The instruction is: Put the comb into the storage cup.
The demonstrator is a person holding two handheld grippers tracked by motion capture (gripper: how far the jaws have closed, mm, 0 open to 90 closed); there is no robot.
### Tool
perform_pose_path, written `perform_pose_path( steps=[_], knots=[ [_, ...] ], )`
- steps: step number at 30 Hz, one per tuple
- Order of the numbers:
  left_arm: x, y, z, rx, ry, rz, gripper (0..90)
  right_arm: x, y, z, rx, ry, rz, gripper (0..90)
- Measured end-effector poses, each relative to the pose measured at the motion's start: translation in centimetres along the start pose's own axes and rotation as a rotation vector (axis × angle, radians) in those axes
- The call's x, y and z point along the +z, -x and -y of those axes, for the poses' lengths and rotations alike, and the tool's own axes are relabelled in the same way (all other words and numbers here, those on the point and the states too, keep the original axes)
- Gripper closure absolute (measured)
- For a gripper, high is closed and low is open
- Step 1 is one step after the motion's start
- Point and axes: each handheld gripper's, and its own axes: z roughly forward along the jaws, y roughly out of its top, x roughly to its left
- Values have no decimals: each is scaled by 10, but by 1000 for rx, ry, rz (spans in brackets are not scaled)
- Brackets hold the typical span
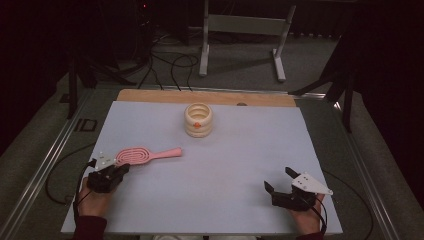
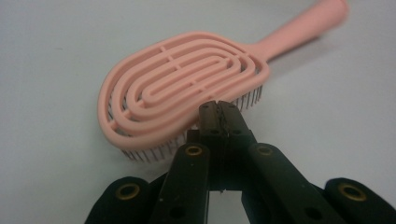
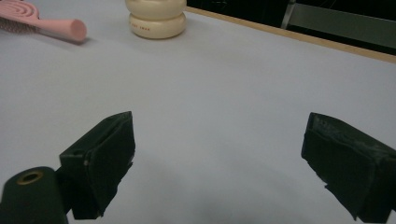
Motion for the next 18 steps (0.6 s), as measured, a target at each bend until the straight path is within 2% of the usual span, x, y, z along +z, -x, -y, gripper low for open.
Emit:
perform_pose_path(
  steps=[3,8,14,18],
  knots=[
    [5,-1,-5,2,-8,-5,900,0,0,0,1,-1,1,97],
    [14,-5,-15,-31,-1,5,900,0,0,0,2,-2,0,98],
    [24,-14,-28,-67,-21,-17,900,0,0,0,2,-5,-2,98],
    [32,-16,-38,-71,-37,-26,900,1,-1,0,0,-4,-5,98]
  ],
)
